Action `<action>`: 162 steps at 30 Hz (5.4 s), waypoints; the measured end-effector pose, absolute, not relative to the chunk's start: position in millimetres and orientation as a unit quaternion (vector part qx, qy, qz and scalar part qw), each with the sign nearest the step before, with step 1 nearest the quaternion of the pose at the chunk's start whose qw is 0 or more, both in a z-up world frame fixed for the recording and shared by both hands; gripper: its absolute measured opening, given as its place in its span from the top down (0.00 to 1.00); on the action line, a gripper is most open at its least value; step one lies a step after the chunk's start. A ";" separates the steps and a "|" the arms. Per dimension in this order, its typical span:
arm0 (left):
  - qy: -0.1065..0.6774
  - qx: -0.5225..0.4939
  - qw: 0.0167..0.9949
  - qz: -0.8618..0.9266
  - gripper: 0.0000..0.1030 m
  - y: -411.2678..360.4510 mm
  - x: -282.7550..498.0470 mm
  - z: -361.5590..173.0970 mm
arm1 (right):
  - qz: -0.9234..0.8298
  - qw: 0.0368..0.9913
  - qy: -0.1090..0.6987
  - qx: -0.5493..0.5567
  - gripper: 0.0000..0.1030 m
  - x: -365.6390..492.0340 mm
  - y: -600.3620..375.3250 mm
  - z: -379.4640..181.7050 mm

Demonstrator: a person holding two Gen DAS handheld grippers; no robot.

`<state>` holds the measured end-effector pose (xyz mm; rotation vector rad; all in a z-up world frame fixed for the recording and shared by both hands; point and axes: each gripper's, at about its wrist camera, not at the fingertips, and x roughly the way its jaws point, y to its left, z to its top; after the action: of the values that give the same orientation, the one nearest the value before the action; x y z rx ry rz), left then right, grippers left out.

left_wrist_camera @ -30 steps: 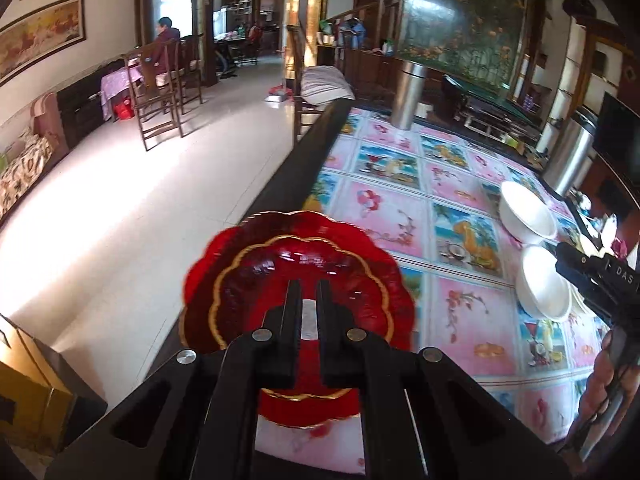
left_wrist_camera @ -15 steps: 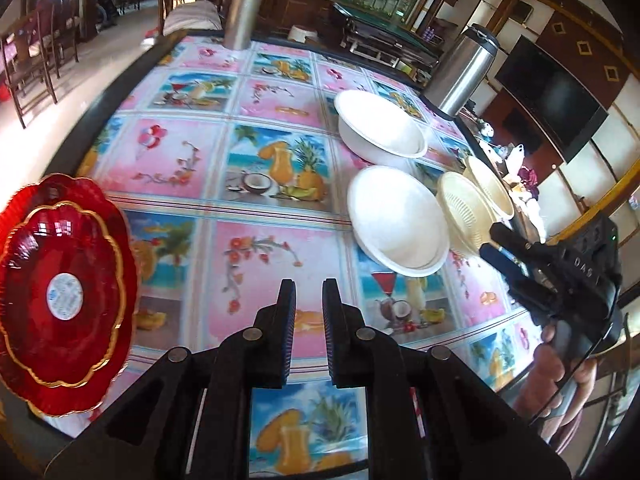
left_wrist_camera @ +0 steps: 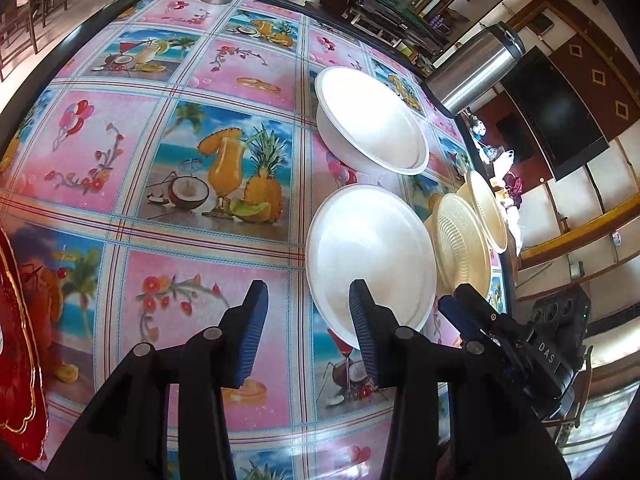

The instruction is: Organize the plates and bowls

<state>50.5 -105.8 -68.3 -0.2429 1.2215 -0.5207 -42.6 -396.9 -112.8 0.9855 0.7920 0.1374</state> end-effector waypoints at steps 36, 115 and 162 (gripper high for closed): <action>0.561 -0.113 0.778 -0.259 0.64 -129.3 68.6 -91.8 | 0.053 0.806 0.369 0.460 0.70 -29.7 -386.6 -130.2; 0.449 -0.121 0.870 -0.161 0.91 51.9 -36.7 -47.7 | 0.133 0.855 0.388 0.317 0.93 -48.3 -206.4 -64.9; 0.466 -0.134 0.874 0.000 0.91 162.7 -11.9 -83.6 | 0.207 0.816 0.470 0.267 0.92 22.5 -57.9 -116.2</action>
<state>-11.9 162.7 -83.6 -0.2796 0.9739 0.0005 22.5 -57.9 -116.2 0.5684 1.0023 0.4425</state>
